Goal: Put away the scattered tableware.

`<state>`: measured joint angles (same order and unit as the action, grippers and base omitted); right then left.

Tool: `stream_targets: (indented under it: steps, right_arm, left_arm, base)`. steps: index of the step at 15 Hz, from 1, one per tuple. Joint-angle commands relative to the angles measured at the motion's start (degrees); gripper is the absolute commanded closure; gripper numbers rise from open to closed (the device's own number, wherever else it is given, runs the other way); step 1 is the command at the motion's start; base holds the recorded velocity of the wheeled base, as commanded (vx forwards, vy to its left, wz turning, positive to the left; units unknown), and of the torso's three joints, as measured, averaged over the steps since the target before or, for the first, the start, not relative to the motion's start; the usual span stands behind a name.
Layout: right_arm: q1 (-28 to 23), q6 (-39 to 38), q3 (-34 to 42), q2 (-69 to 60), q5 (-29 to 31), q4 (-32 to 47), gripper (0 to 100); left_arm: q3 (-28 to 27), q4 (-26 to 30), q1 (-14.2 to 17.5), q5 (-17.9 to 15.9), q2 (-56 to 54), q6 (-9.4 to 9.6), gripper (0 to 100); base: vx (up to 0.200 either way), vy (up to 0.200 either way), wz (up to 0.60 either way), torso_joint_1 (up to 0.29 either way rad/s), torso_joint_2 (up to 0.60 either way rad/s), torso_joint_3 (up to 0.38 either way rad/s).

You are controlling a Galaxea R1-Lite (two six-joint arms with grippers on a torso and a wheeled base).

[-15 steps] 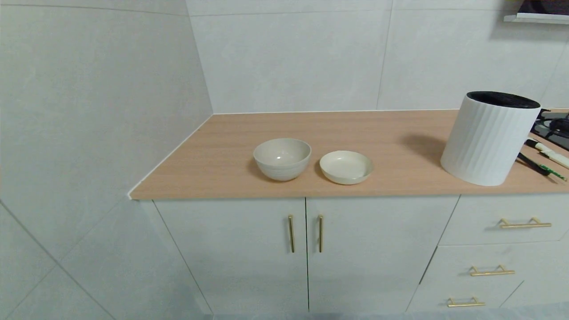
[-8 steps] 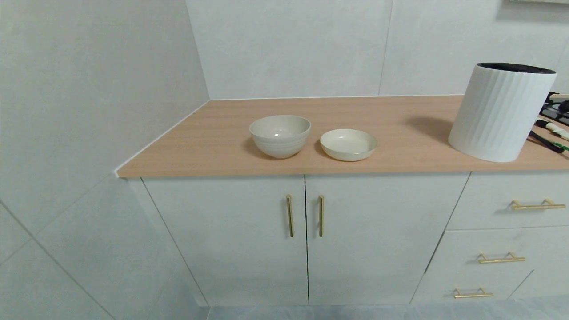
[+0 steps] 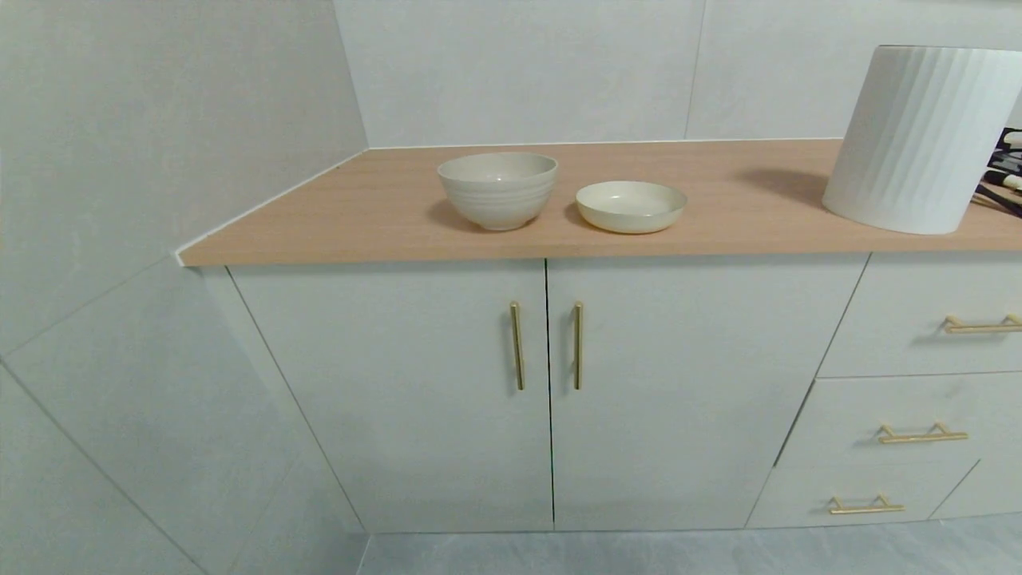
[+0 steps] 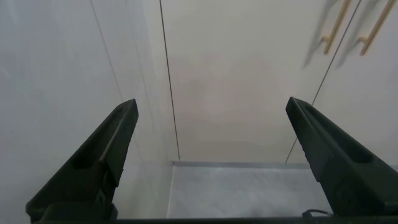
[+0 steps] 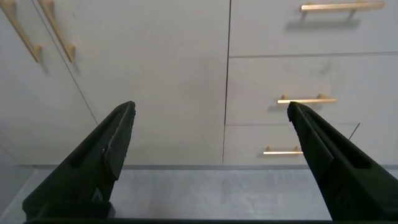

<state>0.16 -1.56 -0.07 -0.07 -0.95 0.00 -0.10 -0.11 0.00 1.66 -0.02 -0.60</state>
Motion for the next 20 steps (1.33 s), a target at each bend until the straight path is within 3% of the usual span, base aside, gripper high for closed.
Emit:
stream_targets:
  steps: [1, 20]
  right_arm:
    - [0.0, 0.0, 0.0, 0.1, 0.0, 0.0, 0]
    - [0.0, 1.7, 0.0, 0.1, -0.1, 0.0, 0]
  left_arm:
    - [0.0, -0.1, 0.0, 0.1, 0.0, -0.02, 0]
    - [0.0, -0.1, 0.0, 0.1, 0.0, -0.02, 0]
  base:
    - [0.000, 0.000, 0.00, -0.100, 0.44, 0.334]
    - [0.011, 0.000, 0.00, -0.007, 0.04, 0.024]
